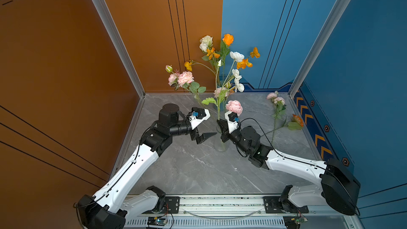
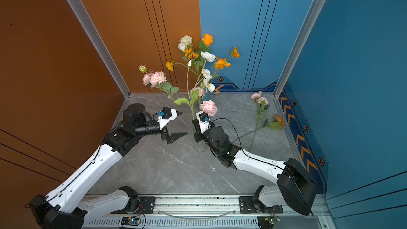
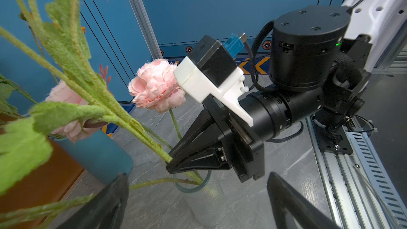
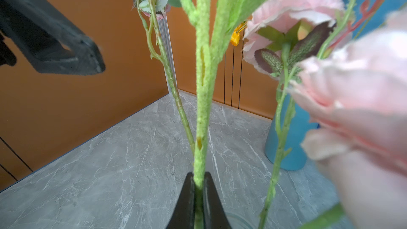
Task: Arrange the flowers into the vase
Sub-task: 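Lower the white flower stem into the glass vase held by the left gripper, then open the right gripper and draw it back to the flower pile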
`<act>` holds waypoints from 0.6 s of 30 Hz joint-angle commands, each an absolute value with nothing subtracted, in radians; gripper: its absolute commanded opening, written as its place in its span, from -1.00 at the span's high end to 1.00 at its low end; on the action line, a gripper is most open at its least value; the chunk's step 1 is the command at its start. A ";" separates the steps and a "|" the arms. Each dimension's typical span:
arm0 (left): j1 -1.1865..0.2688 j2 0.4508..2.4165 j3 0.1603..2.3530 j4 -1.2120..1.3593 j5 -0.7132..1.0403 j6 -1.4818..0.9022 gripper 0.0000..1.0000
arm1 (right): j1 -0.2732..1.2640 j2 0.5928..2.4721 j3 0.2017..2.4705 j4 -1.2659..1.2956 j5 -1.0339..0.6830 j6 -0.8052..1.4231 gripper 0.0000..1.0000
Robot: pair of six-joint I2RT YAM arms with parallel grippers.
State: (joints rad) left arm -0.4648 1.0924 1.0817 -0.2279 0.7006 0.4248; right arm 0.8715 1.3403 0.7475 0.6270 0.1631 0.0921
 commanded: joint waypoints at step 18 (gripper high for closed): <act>-0.471 1.089 1.093 -0.227 0.733 0.416 -0.96 | 0.881 1.234 0.748 0.476 0.174 0.063 -0.50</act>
State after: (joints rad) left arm -0.4656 1.1015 1.0817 -0.2279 0.7086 0.4244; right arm 0.8734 1.2736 0.7391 0.5331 0.1852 0.0769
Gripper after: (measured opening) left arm 0.978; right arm 0.703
